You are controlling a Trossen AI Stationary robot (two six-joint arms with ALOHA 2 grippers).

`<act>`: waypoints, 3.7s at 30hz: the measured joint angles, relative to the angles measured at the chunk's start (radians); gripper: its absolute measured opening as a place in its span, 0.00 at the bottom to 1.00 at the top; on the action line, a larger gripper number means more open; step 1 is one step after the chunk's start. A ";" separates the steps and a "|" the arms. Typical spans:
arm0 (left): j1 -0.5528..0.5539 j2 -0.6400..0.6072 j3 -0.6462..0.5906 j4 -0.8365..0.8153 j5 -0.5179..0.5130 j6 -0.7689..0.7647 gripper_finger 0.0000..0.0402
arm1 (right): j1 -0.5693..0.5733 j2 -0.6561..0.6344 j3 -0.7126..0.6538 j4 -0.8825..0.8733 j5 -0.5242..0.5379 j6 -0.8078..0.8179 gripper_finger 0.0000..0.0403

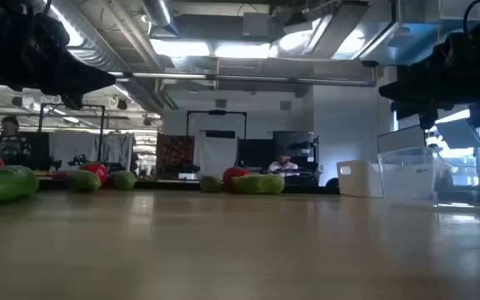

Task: Sort produce into baskets

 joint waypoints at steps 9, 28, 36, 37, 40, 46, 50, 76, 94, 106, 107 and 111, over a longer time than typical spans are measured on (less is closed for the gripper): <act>0.000 0.000 0.000 0.000 0.000 0.000 0.01 | 0.000 0.000 0.000 0.000 0.000 0.000 0.02; 0.000 0.000 0.000 0.000 0.000 0.000 0.01 | 0.000 0.000 0.000 0.000 0.000 0.000 0.02; 0.000 0.000 0.000 0.000 0.000 0.000 0.01 | 0.000 0.000 0.000 0.000 0.000 0.000 0.02; 0.000 0.000 0.000 0.000 0.000 0.000 0.01 | 0.000 0.000 0.000 0.000 0.000 0.000 0.02; 0.000 0.000 0.000 0.000 0.000 0.011 0.01 | 0.000 0.000 0.000 0.000 0.000 0.000 0.02; 0.001 0.000 0.000 0.003 -0.002 0.060 0.01 | 0.000 0.000 0.000 0.000 0.000 0.000 0.02; 0.001 0.000 0.000 0.003 -0.002 0.041 0.01 | 0.000 0.000 0.000 0.000 0.000 0.000 0.02; 0.001 0.000 0.000 0.118 -0.068 -0.203 0.01 | 0.000 0.000 0.007 0.016 0.139 -0.220 0.02; 0.001 0.210 0.004 0.542 -0.261 0.048 0.01 | 0.000 0.000 0.007 0.016 0.139 -0.220 0.02; 0.027 0.605 0.243 0.552 -0.317 0.117 0.01 | 0.000 0.000 0.008 0.018 0.201 -0.251 0.02; 0.035 0.642 0.268 0.551 -0.317 0.123 0.01 | 0.000 0.000 0.008 0.018 0.201 -0.251 0.02; 0.069 0.778 0.347 0.558 -0.316 0.150 0.01 | 0.000 0.000 0.008 0.017 0.201 -0.251 0.02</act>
